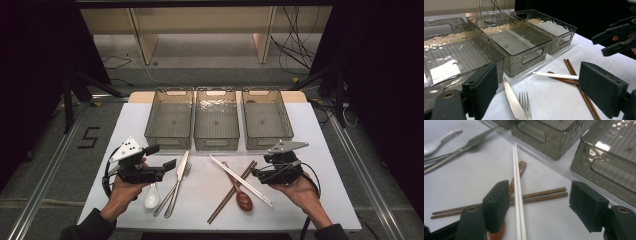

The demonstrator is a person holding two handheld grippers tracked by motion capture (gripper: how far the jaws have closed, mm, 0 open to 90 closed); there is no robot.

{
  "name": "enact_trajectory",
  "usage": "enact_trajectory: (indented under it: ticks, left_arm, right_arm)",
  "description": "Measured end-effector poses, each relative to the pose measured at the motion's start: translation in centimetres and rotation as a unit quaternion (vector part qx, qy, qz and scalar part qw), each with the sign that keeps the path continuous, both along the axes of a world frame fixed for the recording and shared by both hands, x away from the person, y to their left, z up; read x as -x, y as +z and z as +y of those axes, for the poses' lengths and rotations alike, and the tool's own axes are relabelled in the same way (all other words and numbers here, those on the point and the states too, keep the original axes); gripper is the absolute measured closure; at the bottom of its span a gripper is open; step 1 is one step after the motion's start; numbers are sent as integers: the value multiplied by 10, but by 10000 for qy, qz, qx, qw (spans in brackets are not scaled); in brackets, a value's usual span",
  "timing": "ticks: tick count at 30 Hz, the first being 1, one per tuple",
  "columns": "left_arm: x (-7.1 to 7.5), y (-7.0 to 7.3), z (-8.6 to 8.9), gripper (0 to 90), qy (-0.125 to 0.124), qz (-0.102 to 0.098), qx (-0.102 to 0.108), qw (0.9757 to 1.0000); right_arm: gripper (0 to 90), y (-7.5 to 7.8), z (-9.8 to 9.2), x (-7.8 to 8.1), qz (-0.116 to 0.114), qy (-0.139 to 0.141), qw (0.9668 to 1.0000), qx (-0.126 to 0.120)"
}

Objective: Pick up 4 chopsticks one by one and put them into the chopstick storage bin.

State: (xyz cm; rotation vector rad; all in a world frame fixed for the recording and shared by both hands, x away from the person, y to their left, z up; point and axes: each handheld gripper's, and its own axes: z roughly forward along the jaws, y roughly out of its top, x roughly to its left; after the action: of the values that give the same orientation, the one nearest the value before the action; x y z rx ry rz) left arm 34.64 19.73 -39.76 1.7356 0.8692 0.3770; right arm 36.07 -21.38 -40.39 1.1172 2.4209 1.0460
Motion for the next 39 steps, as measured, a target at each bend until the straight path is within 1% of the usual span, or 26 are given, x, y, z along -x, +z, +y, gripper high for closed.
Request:
enact_trajectory:
  ticks: [3, 7, 8, 9, 13, 15, 21, 25, 27, 31, 36, 39]
  left_arm:
    - [0, 0, 0, 160, -1, 3, 10, 10000]
    - [0, 0, 0, 160, -1, 6, 15, 10000]
    - [0, 0, 0, 160, 1, 7, 13, 10000]
    - [0, 0, 0, 160, 3, 6, 9, 10000]
    - [0, 0, 0, 160, -5, 15, -23, 10000]
    - [0, 0, 0, 160, 1, 26, -19, 10000]
    - [-1, 0, 0, 160, 24, 61, -39, 10000]
    - [-1, -1, 0, 160, 38, 95, -65, 9999]
    - [-1, -1, 0, 160, 40, 104, -71, 9999]
    - [-2, -1, 0, 160, 44, 115, -71, 9999]
    - [-2, -1, 0, 160, 40, 119, -67, 9999]
    - [-2, -1, 0, 160, 37, 119, -67, 9999]
  right_arm:
    - [369, -4, 3, -7, 196, 47, 9997, 108]
    - [416, -10, 7, -14, 463, 113, 9982, 366]
    - [440, -14, 9, -16, 607, 165, 9967, 510]
    - [440, -14, 9, -16, 607, 165, 9967, 510]
    - [481, -21, 14, -19, 824, 288, 9936, 720]
    - [497, -24, 16, -20, 922, 350, 9922, 766]
    - [544, -31, 23, -20, 1112, 475, 9872, 1042]
    - [574, -36, 25, -20, 1244, 533, 9842, 1144]
    - [592, -38, 25, -21, 1288, 546, 9831, 1179]
    - [619, -39, 26, -21, 1333, 615, 9821, 1183]
    - [656, -42, 28, -22, 1384, 644, 9791, 1341]
    - [663, -44, 28, -23, 1436, 656, 9781, 1352]
